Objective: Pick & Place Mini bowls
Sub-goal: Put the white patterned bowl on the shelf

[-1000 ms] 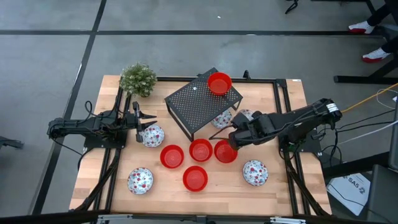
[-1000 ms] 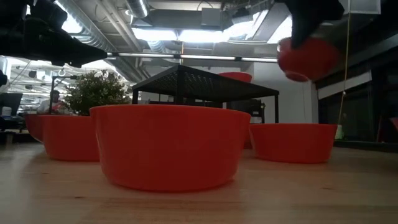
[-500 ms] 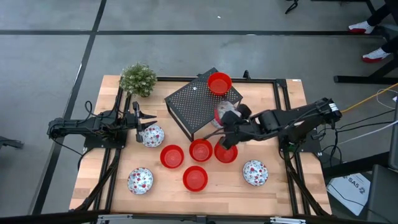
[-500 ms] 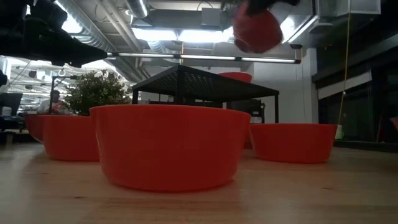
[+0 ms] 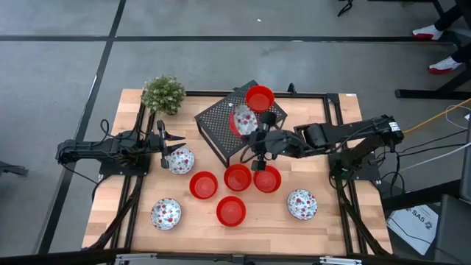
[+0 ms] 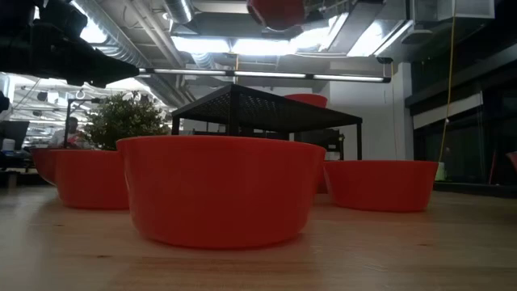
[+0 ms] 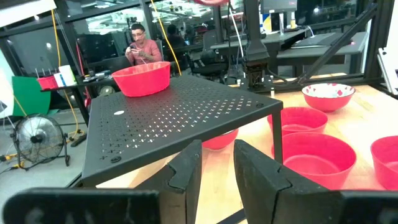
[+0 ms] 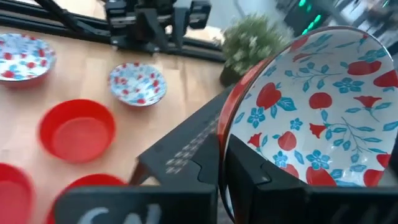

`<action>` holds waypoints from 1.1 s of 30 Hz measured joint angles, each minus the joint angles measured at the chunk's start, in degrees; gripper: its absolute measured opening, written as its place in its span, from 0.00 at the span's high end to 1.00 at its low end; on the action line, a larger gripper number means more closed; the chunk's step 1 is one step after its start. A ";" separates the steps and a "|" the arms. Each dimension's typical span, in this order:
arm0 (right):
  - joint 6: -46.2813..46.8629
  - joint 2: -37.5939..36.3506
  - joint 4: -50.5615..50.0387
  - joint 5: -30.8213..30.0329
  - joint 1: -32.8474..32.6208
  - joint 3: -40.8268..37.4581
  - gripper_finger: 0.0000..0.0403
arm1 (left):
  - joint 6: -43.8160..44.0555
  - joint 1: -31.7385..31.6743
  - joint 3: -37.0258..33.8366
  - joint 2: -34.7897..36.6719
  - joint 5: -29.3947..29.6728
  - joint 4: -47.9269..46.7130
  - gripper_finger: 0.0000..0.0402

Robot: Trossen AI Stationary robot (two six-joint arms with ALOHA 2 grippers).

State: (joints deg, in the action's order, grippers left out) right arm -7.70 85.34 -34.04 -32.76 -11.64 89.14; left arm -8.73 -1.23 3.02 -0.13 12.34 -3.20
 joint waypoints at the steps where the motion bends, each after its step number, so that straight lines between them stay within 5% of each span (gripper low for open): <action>1: -1.63 0.00 0.71 0.09 0.37 0.00 0.96 | 0.00 0.00 0.01 0.00 0.00 0.00 0.78; 23: -15.93 2.73 0.47 18.06 9.82 0.69 0.97 | 0.00 0.01 -0.01 -0.01 0.00 0.00 0.78; 33: -20.15 17.61 -23.66 22.27 14.39 22.03 0.97 | 0.00 0.00 -0.02 0.01 -0.02 -0.02 0.78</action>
State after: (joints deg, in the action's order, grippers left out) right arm -27.86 102.95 -57.69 -10.49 2.75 111.18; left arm -8.73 -1.23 3.01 -0.12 12.32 -3.22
